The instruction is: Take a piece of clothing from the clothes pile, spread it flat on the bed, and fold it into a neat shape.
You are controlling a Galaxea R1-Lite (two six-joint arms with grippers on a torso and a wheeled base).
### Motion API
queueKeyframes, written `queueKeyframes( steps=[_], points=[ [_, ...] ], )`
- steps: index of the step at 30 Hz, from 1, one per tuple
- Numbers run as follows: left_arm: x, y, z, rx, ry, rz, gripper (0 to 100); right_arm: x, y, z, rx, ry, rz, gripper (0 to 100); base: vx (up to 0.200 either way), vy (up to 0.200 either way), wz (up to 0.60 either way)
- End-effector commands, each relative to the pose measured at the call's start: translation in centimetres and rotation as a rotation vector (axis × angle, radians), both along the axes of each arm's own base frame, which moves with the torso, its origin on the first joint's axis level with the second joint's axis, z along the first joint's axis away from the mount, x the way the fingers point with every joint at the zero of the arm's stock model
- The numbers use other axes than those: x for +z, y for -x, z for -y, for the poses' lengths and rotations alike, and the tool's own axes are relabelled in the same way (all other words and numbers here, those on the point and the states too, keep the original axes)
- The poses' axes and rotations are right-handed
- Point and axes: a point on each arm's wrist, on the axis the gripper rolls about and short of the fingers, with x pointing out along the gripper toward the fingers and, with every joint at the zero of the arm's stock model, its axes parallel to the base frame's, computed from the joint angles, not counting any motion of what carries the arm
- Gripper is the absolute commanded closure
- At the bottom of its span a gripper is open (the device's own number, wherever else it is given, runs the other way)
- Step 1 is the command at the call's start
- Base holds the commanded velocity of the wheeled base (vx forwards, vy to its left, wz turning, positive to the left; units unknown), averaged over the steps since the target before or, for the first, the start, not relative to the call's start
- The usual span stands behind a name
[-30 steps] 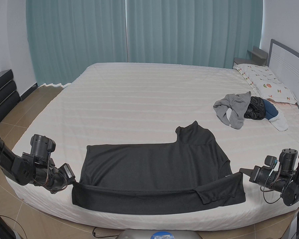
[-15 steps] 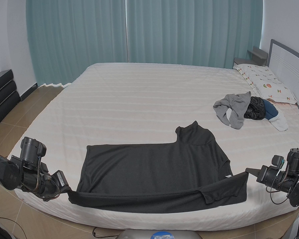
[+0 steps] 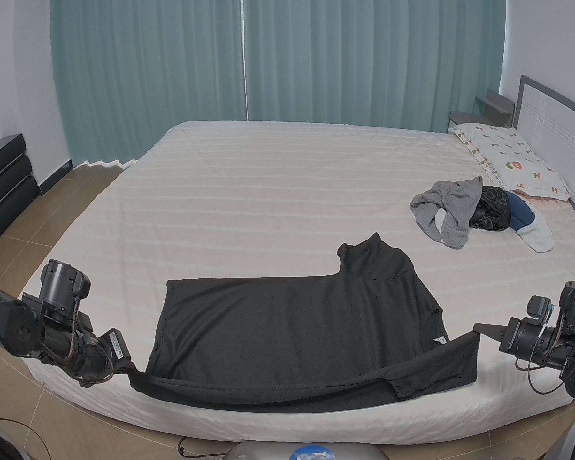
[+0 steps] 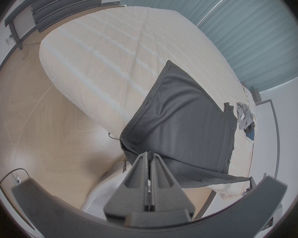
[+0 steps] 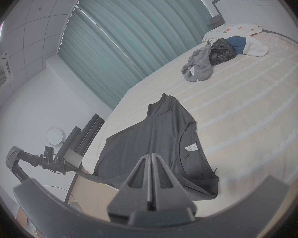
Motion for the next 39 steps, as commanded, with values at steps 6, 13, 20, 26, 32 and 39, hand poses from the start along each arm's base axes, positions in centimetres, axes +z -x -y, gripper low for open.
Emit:
queueKeyframes(
  steps=[6,13,20,26,32,39],
  points=[
    [-4.3,-5.4,0.1,0.022,-0.019,-0.130,100,-3.1,-4.7,-0.5,0.007,0.012,-0.062,100,0.000,0.000,0.00],
    [-5.0,-7.4,-0.2,0.037,-0.024,-0.126,100,-4.7,-6.9,-1.1,0.012,0.025,-0.074,100,0.000,0.000,0.00],
    [-6.4,-8.9,-0.1,0.042,-0.030,-0.143,100,-6.1,-9.2,-1.7,-0.004,0.051,-0.112,100,0.000,0.000,0.00],
    [-6.7,-9.9,0.0,0.058,-0.024,-0.137,100,-6.5,-10.4,-1.9,-0.010,0.057,-0.130,100,0.000,0.000,0.00],
    [-6.9,-10.1,0.0,0.060,-0.025,-0.140,0,-6.8,-11.0,-2.0,-0.007,0.059,-0.156,0,0.000,0.000,0.00],
    [-6.4,-10.2,-0.8,0.091,-0.021,-0.123,0,-6.4,-11.4,-1.9,-0.007,0.043,-0.138,0,0.000,0.000,0.00]
  ],
)
